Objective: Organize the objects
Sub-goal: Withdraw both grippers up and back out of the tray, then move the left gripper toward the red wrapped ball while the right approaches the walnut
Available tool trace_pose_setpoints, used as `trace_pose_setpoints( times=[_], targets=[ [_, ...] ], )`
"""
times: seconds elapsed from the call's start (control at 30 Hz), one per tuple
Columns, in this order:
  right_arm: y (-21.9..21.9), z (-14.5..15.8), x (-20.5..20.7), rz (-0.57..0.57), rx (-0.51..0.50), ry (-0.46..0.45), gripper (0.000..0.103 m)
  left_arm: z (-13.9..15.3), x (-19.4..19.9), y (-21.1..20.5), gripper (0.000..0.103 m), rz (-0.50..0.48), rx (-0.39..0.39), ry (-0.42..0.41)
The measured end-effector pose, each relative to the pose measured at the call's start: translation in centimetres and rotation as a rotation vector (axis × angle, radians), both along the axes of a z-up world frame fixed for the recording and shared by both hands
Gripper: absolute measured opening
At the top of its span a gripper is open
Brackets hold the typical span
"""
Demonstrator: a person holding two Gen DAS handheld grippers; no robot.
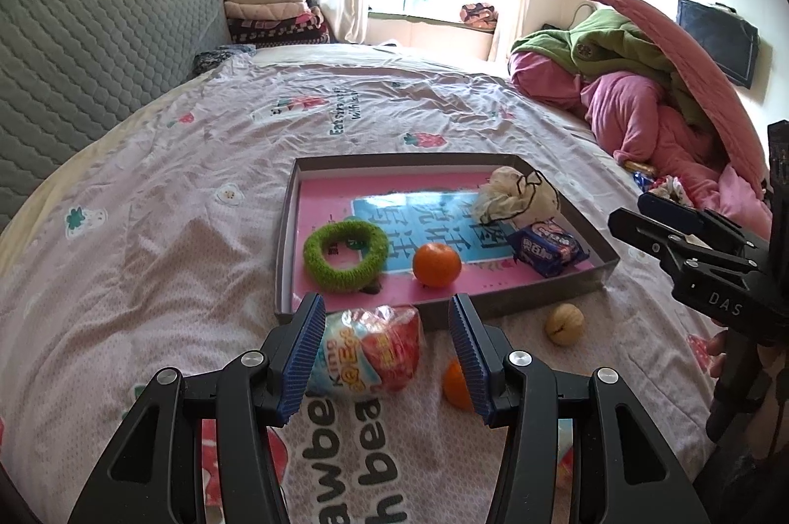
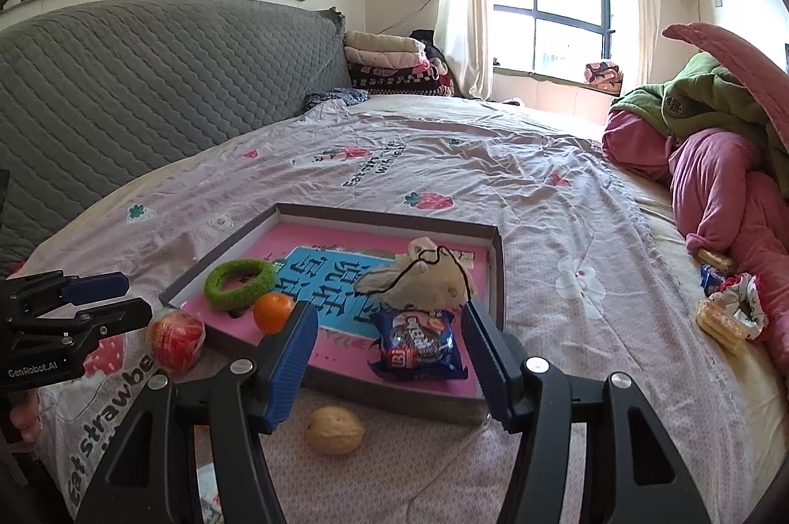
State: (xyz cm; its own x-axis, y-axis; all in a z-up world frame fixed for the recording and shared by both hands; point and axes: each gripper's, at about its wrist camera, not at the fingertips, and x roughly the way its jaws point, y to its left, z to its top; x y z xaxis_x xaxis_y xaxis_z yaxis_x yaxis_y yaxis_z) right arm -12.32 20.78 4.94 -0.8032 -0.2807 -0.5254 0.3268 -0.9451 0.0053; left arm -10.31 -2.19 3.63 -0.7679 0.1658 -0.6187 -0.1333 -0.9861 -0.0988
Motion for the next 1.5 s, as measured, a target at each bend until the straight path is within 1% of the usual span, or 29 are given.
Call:
trace_pose_setpoints(
  times=[0.3, 0.63, 0.93, 1.27, 1.3, 1.33, 1.37, 1.5],
  targets=[
    [0.3, -0.1, 1.1, -0.010, -0.004, -0.003, 0.060, 0.0, 1.5, 1.4, 0.054, -0.034, -0.014, 0.003],
    [0.3, -0.2, 2.1, 0.000, -0.008, -0.004, 0.060, 0.2, 3.1, 2.9, 0.054, -0.050, 0.008, 0.001],
    [0.4, -0.2, 2.7, 0.012, -0.022, -0.008, 0.060, 1.0, 4.5, 3.6, 0.054, -0.036, 0.040, -0.002],
    [0.1, 0.4, 3.3, 0.057, -0.041, 0.002, 0.060, 1.7, 6.1, 4.6, 0.054, -0.019, 0.017, 0.008],
    [0.2, 0.4, 3.4, 0.060, -0.042, 0.000, 0.060, 1.8, 6.2, 4.8, 0.056, -0.020, 0.013, 0.014],
    [0.2, 0.5, 3.4, 0.062, -0.045, 0.001, 0.060, 1.9, 6.3, 4.9, 0.063, -0.020, 0.010, 0.019],
    [0.2, 0.5, 3.5, 0.068, -0.047, 0.000, 0.060, 2.1, 6.4, 4.9, 0.065, -0.020, 0.011, 0.025],
    [0.1, 0.9, 3.7, 0.073, -0.050, 0.004, 0.060, 2.3, 6.5, 5.5, 0.065, -0.027, 0.003, 0.028]
  ],
)
